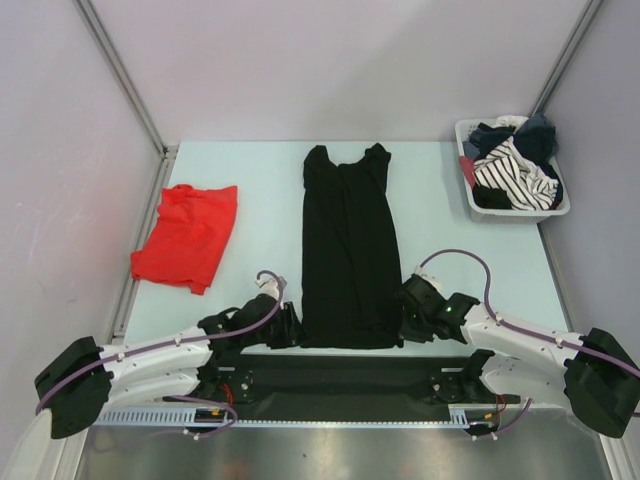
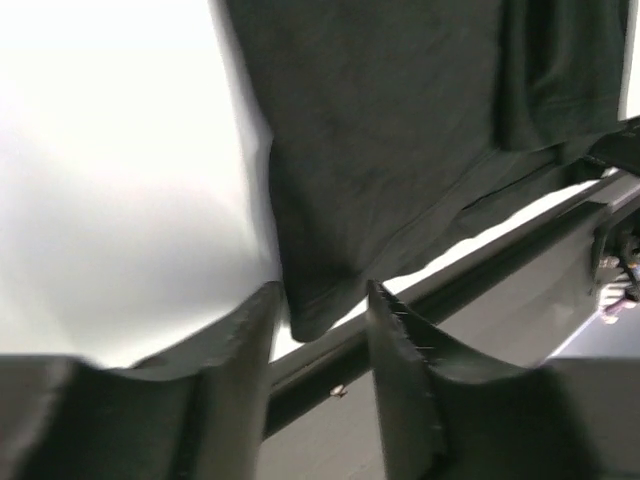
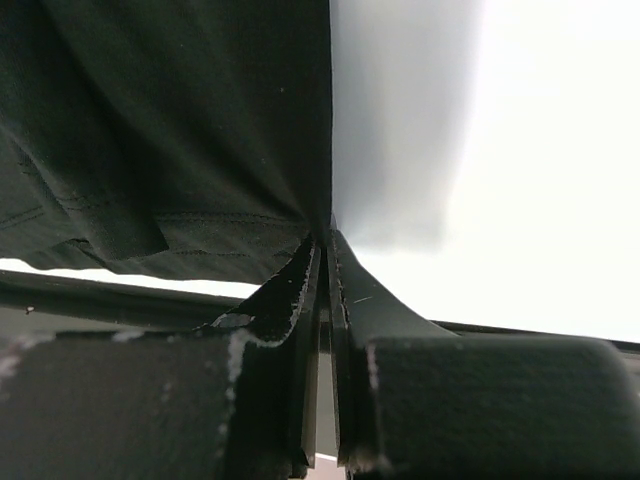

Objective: Fold and stack the tank tops

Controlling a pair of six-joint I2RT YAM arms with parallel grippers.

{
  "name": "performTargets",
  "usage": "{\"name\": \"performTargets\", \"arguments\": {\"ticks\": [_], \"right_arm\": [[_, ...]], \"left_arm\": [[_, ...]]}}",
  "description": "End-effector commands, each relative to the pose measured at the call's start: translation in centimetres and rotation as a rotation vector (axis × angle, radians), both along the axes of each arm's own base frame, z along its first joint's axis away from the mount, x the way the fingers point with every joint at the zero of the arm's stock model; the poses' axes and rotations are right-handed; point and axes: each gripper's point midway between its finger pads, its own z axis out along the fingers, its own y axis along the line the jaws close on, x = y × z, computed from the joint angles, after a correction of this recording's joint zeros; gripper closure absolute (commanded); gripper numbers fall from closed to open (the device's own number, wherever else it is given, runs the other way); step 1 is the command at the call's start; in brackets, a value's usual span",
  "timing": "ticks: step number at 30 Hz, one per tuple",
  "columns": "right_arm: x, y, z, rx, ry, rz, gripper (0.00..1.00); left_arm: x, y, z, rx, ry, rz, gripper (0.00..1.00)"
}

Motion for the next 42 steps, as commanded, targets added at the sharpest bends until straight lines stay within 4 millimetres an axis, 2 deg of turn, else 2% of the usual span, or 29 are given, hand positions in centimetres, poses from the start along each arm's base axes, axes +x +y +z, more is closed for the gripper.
{"name": "performTargets", "arguments": {"ticks": [1,2,3,6,7,9,16,17,21,24,25,27,33,34,36,37,38,39,40,42], "right_arm": [[-0.4,-1.1,-0.2,-0.063,0.011,0.019,0.93],[-0.4,-1.0,-0.1,-0.058,0.009,0.024,0.93],[-0.3,-0.9,0.0,-0.058,0.005,0.028,0.93],[0.2,-0.6,0.6,-0.053,-0.013,0.035,0.93],[0.3,-0.5,0.9,-0.05,-0.02,0.038,0.94],[0.6,-0.6,1.5,-0.066,-0.03,0.045,0.94],[2.8,0.0,5.7,-0.059,-0.14,0.069,0.94],[3.6,0.5,7.0,-0.042,-0.174,0.081,0.93],[5.5,1.4,9.0,-0.019,-0.221,0.107,0.91],[6.9,1.9,9.5,-0.018,-0.225,0.124,0.91],[7.4,2.0,9.7,-0.018,-0.231,0.124,0.91],[8.5,2.2,10.2,-0.018,-0.249,0.123,0.91],[12.2,2.6,12.2,0.033,-0.305,0.111,0.91],[13.4,2.3,12.5,0.023,-0.313,0.104,0.92],[14.8,2.3,13.2,0.038,-0.326,0.1,0.92],[15.5,2.3,13.3,0.039,-0.332,0.106,0.92],[16.9,2.4,13.8,0.05,-0.34,0.096,0.92],[17.6,2.5,13.9,0.051,-0.345,0.093,0.92],[18.5,2.4,14.1,0.049,-0.35,0.086,0.92],[21.0,2.1,14.2,0.046,-0.346,0.064,0.93]], "left_arm": [[-3.0,5.2,-4.8,0.224,0.123,0.033,0.6],[-3.0,5.2,-4.9,0.222,0.121,0.034,0.67],[-2.9,5.2,-5.0,0.222,0.121,0.037,0.82],[-2.5,4.9,-4.8,0.228,0.101,0.024,1.0],[-1.9,4.5,-4.1,0.23,0.079,0.018,1.0],[-1.4,5.1,-3.6,0.284,0.059,0.018,1.0],[0.9,2.9,1.7,0.206,-0.049,0.013,1.0],[1.1,3.0,2.0,0.218,-0.057,0.011,1.0],[2.7,2.2,3.6,0.223,-0.087,0.009,1.0],[4.0,1.1,4.7,0.195,-0.107,-0.002,1.0],[4.7,0.6,5.7,0.181,-0.127,0.004,1.0],[5.8,0.6,6.4,0.186,-0.148,0.011,1.0],[10.0,0.6,9.3,0.185,-0.21,0.042,1.0],[10.9,0.3,10.4,0.175,-0.23,0.048,1.0],[12.5,0.5,10.6,0.201,-0.238,0.055,1.0],[13.6,0.2,11.8,0.192,-0.261,0.063,1.0],[14.7,0.6,11.1,0.219,-0.244,0.067,1.0],[15.5,0.6,11.3,0.224,-0.245,0.074,1.0],[16.7,0.3,12.3,0.211,-0.269,0.079,1.0],[18.6,0.7,11.4,0.222,-0.235,0.092,1.0]]}}
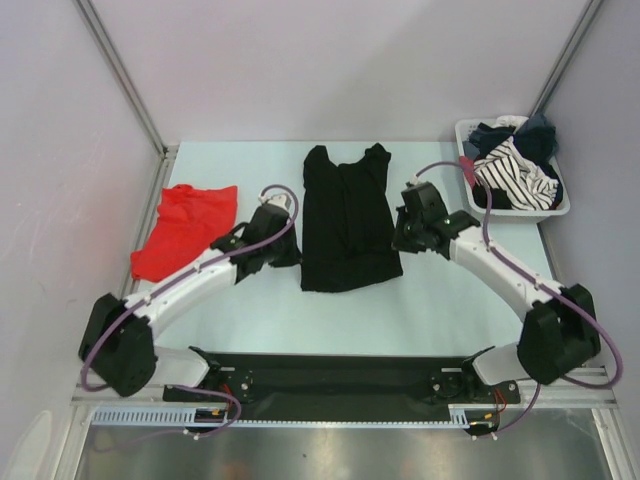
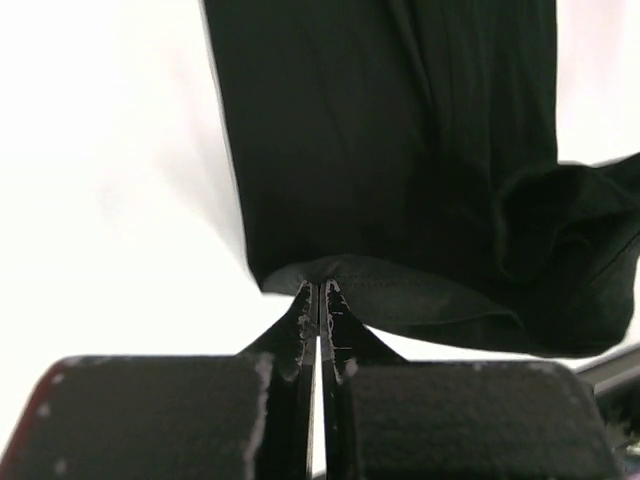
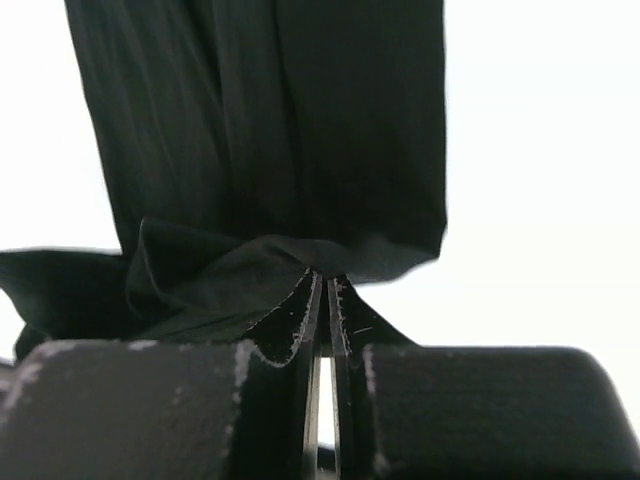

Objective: Fold and stack the tank tops

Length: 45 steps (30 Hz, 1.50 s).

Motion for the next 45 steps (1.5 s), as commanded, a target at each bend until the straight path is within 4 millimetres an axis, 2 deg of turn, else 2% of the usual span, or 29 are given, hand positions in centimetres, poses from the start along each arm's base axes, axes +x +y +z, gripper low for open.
{"name": "performTargets", "arguments": {"ticks": [1,2,3,4,7,9,10,12,13,15,16,17,21,28,30,32,33,36,37,39,40,41,43,44,45], "right_arm": [[4.7,0.5,2.1,0.027,-0.081,0.015,0.94],[5.3,1.0,1.4,0.042,-0.056,0.033,0.94],[6.8,0.9,2.3,0.055,-0.077,0.02,0.94],[7.6,1.0,2.4,0.057,-0.081,0.019,0.94],[10.7,1.2,2.5,0.049,-0.081,0.008,0.94],[12.0,0.9,1.0,0.029,-0.035,-0.002,0.97],[13.1,1.0,1.7,0.036,-0.056,-0.005,0.96],[14.3,0.8,1.5,0.043,-0.054,-0.016,0.97],[15.3,0.5,1.0,0.042,-0.05,-0.028,0.97],[16.1,0.5,0.8,0.063,-0.044,-0.03,0.98],[16.5,0.4,0.1,0.065,-0.032,-0.037,0.98],[17.2,0.1,0.4,0.074,-0.035,-0.048,0.98],[18.5,-0.6,0.9,0.099,-0.05,-0.06,0.98],[20.0,-1.6,2.5,0.158,-0.094,-0.069,0.97],[20.5,-1.7,1.9,0.163,-0.08,-0.074,0.96],[21.2,-1.6,2.2,0.178,-0.083,-0.068,0.96],[21.5,-1.5,1.5,0.182,-0.067,-0.07,0.96],[22.6,-1.1,1.9,0.203,-0.078,-0.062,0.96],[23.0,-1.0,2.0,0.204,-0.082,-0.065,0.96],[23.6,-1.2,1.7,0.202,-0.081,-0.073,0.95],[24.0,-1.4,1.0,0.199,-0.071,-0.084,0.94],[24.6,-1.5,1.4,0.204,-0.081,-0.089,0.94],[25.1,-1.6,1.0,0.214,-0.078,-0.093,0.9],[25.7,-1.7,0.4,0.219,-0.072,-0.102,0.88],[25.9,-1.7,0.1,0.222,-0.066,-0.102,0.74]], "left_arm": [[4.1,-0.4,1.8,-0.008,-0.048,-0.015,1.0],[5.3,0.1,1.9,-0.005,-0.052,0.005,1.0],[6.1,0.1,0.8,0.011,-0.022,0.009,1.0],[7.4,-0.1,1.9,0.002,-0.046,0.014,1.0],[10.5,0.1,2.0,0.016,-0.045,0.039,1.0],[12.1,0.7,2.0,0.028,-0.035,0.061,1.0],[13.2,0.7,2.0,0.033,-0.036,0.067,1.0],[14.7,1.5,2.0,0.032,-0.038,0.097,1.0],[15.4,1.1,2.6,0.01,-0.044,0.085,1.0],[16.7,1.5,1.5,0.016,-0.021,0.093,1.0],[17.3,1.4,2.0,0.016,-0.026,0.091,1.0],[17.8,1.5,1.0,0.025,-0.006,0.095,1.0],[18.8,1.6,0.8,0.024,-0.002,0.097,1.0],[20.2,2.4,2.4,0.001,-0.042,0.123,1.0],[20.6,2.3,2.6,-0.004,-0.045,0.121,1.0],[21.2,2.2,2.8,-0.012,-0.047,0.119,1.0],[21.5,2.2,2.9,-0.013,-0.05,0.121,1.0],[22.5,2.1,2.6,-0.014,-0.046,0.125,1.0],[23.0,2.1,3.0,-0.022,-0.054,0.128,1.0],[23.7,2.1,2.2,-0.019,-0.04,0.133,1.0],[24.3,2.1,2.7,-0.024,-0.055,0.133,1.0],[24.7,2.1,1.5,-0.02,-0.036,0.135,0.99],[25.5,1.9,1.3,-0.026,-0.033,0.136,0.99],[25.7,1.8,0.9,-0.028,-0.025,0.134,0.94],[25.9,2.0,-0.6,-0.021,0.0,0.139,0.9]]}}
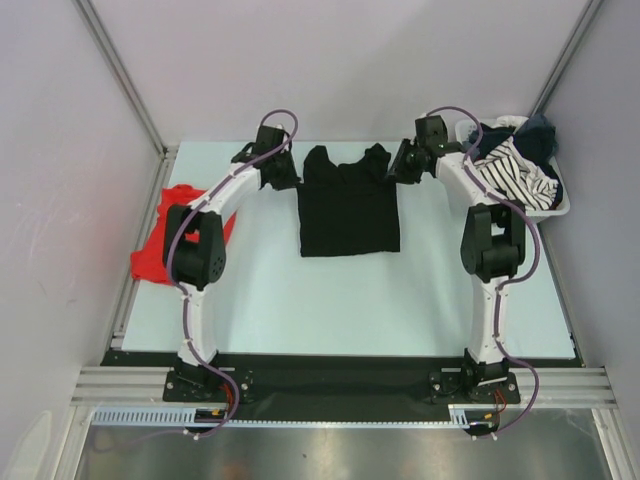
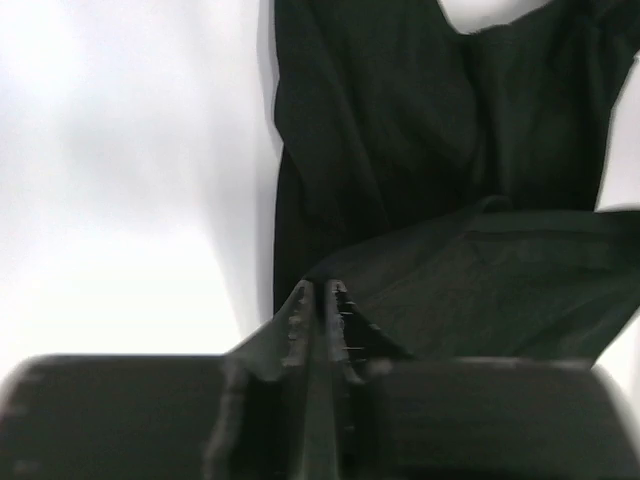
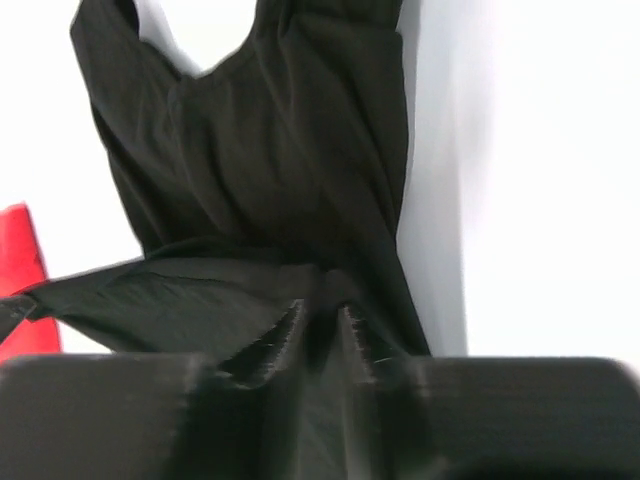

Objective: Fold and stack the tank tops

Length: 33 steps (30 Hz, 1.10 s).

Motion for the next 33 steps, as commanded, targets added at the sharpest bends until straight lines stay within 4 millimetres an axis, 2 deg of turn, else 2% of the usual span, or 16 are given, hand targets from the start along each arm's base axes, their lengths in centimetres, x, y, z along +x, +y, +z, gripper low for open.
{"name": "performTargets", "arguments": {"ticks": [1,2,3,5,8,9,11,12,13,14,15,16,17,20,25,33], "right_arm": [[2.1,-0.4,0.8,0.033,-0.034,-0.015,0.61],[2.4,-0.6,0.2,0.034,-0.027,-0.021,0.49],[2.3,-0.5,0.0,0.033,-0.021,-0.02,0.32],[2.0,-0.8,-0.3,0.024,-0.008,-0.028,0.26],[0.4,-1.4,0.5,0.015,-0.026,-0.037,0.24],[-0.5,-1.8,2.4,0.024,-0.057,-0.047,0.25],[-3.3,-2.3,0.1,0.03,-0.018,-0.052,0.28],[-4.5,-2.4,2.4,0.05,-0.062,-0.062,0.34],[-6.9,-2.4,-0.4,0.057,-0.014,-0.057,0.37],[-7.9,-2.5,-0.4,0.068,-0.018,-0.063,0.39],[-8.5,-2.4,1.2,0.089,-0.079,-0.059,0.39],[-11.1,-2.4,-1.5,0.091,-0.018,-0.054,0.39],[-11.8,-2.4,-1.7,0.094,-0.023,-0.052,0.39],[-14.0,-2.4,-3.2,0.091,-0.003,-0.04,0.39],[-15.1,-1.9,-5.2,0.05,0.024,-0.01,0.44],[-15.2,-1.5,-8.7,-0.113,0.067,0.034,0.45]], "left_arm": [[1.8,0.4,-0.4,-0.007,-0.005,-0.007,0.83],[1.9,0.4,-0.7,-0.01,0.001,-0.005,0.63],[2.0,0.6,-1.3,-0.005,0.009,0.002,0.54],[1.7,1.1,-1.3,0.007,0.012,0.014,0.36],[0.6,2.2,0.4,0.03,-0.029,0.032,0.23],[0.3,2.2,0.9,0.027,-0.049,0.032,0.21],[-2.2,2.5,1.7,0.014,-0.055,0.018,0.2],[-2.8,2.4,2.4,0.001,-0.081,0.01,0.19],[-4.9,2.3,2.1,0.0,-0.072,-0.003,0.2],[-6.0,2.1,2.1,-0.004,-0.075,-0.013,0.2],[-6.7,1.8,2.2,-0.019,-0.09,-0.017,0.21],[-8.9,1.3,0.2,-0.017,-0.05,-0.04,0.21],[-10.0,1.1,1.5,-0.034,-0.085,-0.05,0.21],[-12.8,0.1,0.1,-0.05,-0.076,-0.077,0.23],[-14.9,-0.7,-2.7,-0.042,-0.031,-0.109,0.26],[-15.6,-1.7,-6.0,0.001,0.003,-0.177,0.31]]}}
